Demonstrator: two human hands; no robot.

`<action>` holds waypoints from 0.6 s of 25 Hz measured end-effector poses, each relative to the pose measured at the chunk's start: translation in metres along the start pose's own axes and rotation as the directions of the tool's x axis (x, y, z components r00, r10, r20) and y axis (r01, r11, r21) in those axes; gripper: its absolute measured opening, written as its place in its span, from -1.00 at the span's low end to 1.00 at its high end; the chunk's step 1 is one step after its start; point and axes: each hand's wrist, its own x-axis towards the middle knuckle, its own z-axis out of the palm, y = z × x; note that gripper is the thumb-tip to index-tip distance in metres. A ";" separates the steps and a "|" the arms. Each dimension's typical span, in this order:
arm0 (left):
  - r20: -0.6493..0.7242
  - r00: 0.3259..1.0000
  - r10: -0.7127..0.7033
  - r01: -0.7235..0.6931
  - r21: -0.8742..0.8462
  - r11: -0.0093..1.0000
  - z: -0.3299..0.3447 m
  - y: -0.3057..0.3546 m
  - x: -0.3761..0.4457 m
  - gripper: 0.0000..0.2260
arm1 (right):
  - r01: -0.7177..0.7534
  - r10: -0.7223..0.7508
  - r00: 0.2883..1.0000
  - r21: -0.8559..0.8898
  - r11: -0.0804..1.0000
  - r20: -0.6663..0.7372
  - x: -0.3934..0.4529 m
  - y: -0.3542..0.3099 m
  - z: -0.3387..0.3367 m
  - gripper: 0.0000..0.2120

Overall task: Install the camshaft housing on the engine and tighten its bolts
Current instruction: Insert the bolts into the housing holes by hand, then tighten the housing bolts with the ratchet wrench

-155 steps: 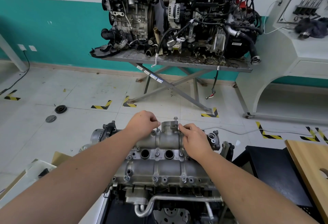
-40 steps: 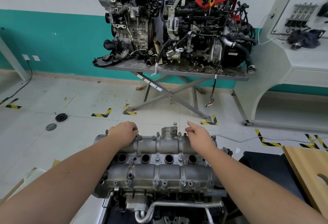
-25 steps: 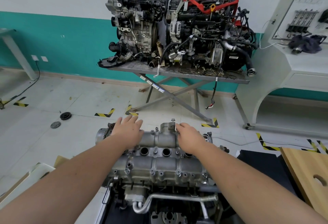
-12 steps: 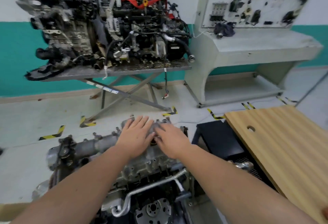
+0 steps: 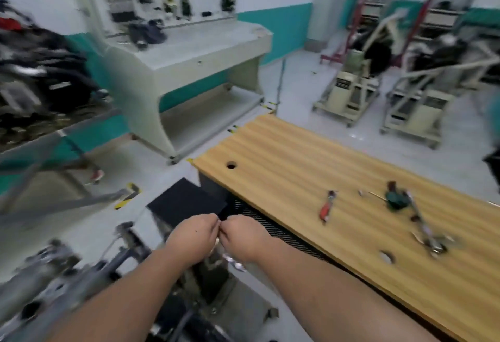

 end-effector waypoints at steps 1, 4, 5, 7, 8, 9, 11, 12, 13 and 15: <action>0.038 0.999 0.039 -0.039 -0.011 0.999 0.013 0.022 0.024 -0.75 | -0.057 0.057 0.998 0.005 0.998 0.006 -0.008 0.031 -0.005 -0.71; 0.142 0.982 0.121 -0.116 -0.044 0.992 0.042 0.075 0.082 -0.74 | -0.203 0.201 0.979 0.044 0.978 0.042 -0.025 0.107 -0.020 -0.67; 0.170 0.975 0.143 -0.138 -0.041 0.990 0.051 0.088 0.100 -0.75 | -0.236 0.233 0.971 0.070 0.969 0.054 -0.028 0.128 -0.023 -0.67; 0.228 0.959 0.170 -0.169 -0.022 0.985 0.073 0.112 0.139 -0.76 | -0.300 0.294 0.953 0.100 0.949 0.066 -0.030 0.171 -0.022 -0.68; 0.254 0.952 0.170 -0.172 -0.015 0.985 0.083 0.122 0.155 -0.77 | -0.338 0.331 0.940 0.102 0.935 0.080 -0.031 0.190 -0.020 -0.68; 0.281 0.944 0.170 -0.176 -0.007 0.984 0.097 0.133 0.171 -0.78 | -0.390 0.381 0.919 0.104 0.915 0.102 -0.032 0.211 -0.016 -0.68; 0.344 0.925 0.162 -0.180 0.019 0.984 0.128 0.155 0.203 -0.83 | -0.521 0.507 0.851 0.097 0.848 0.135 -0.033 0.255 -0.007 -0.73; 0.366 0.921 0.136 -0.154 0.021 0.988 0.143 0.167 0.217 -0.84 | -0.593 0.577 0.803 0.098 0.799 0.152 -0.033 0.277 -0.003 -0.75; 0.383 0.919 0.095 -0.105 0.005 0.994 0.158 0.179 0.230 -0.83 | -0.662 0.642 0.747 0.111 0.741 0.172 -0.033 0.298 -0.001 -0.76; 0.398 0.917 0.012 0.016 -0.067 0.998 0.185 0.200 0.256 -0.78 | -0.774 0.747 0.633 0.183 0.606 0.204 -0.032 0.337 0.004 -0.86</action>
